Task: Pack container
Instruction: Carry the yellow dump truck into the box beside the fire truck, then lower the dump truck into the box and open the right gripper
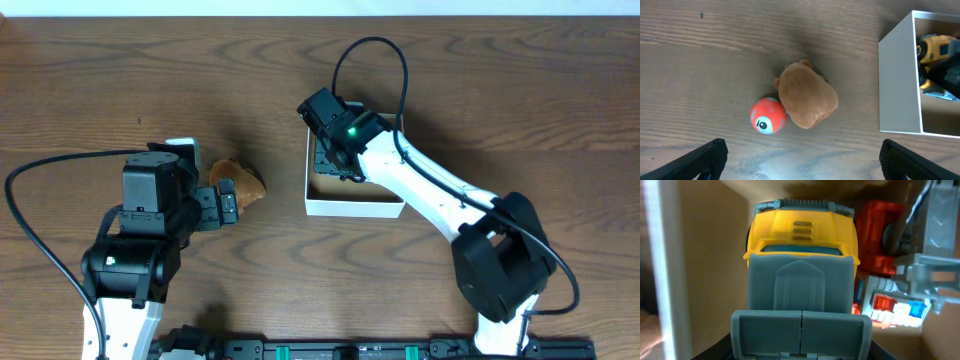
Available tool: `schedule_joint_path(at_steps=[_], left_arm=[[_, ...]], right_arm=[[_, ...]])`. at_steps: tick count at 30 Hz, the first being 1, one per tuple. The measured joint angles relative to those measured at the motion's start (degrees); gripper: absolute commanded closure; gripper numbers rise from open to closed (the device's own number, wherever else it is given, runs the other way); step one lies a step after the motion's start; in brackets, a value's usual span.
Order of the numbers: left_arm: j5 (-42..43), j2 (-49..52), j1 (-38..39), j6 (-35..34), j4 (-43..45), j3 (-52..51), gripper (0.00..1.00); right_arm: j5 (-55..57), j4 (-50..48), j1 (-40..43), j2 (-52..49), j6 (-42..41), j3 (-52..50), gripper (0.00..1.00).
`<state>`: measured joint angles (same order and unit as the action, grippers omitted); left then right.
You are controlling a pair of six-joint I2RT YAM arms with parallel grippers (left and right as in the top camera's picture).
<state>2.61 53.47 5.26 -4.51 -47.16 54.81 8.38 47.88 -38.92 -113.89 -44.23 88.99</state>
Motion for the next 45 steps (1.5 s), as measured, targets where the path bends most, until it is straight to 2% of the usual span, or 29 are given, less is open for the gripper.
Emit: schedule_joint_path(at_steps=[12,16,20,28,35,43,45], left_arm=[[-0.02,0.0,0.0,0.0,-0.24,0.0,0.02],[0.0,0.0,0.0,0.0,-0.24,0.0,0.02],[-0.02,0.0,0.0,0.0,-0.24,0.0,0.02],[-0.02,0.0,0.0,0.0,-0.24,0.0,0.02],[-0.02,0.0,0.0,0.0,-0.24,0.0,0.02],[-0.02,0.0,0.0,0.0,-0.24,0.0,0.02],[-0.02,0.0,0.0,-0.02,-0.24,0.0,0.02]], right_arm=[[-0.94,0.31,5.55,-0.59,-1.03,0.02,0.91],[-1.03,0.63,5.81,-0.59,-0.94,0.04,0.8],[-1.27,0.7,5.79,-0.59,-0.72,0.04,0.61],[-1.36,0.79,5.68,-0.59,-0.55,0.04,0.45],[-1.57,0.83,5.35,-0.59,-0.31,0.07,0.4],[-1.55,0.85,5.07,-0.59,-0.31,0.09,0.41],[-1.55,0.85,5.07,-0.59,-0.31,0.09,0.44]])
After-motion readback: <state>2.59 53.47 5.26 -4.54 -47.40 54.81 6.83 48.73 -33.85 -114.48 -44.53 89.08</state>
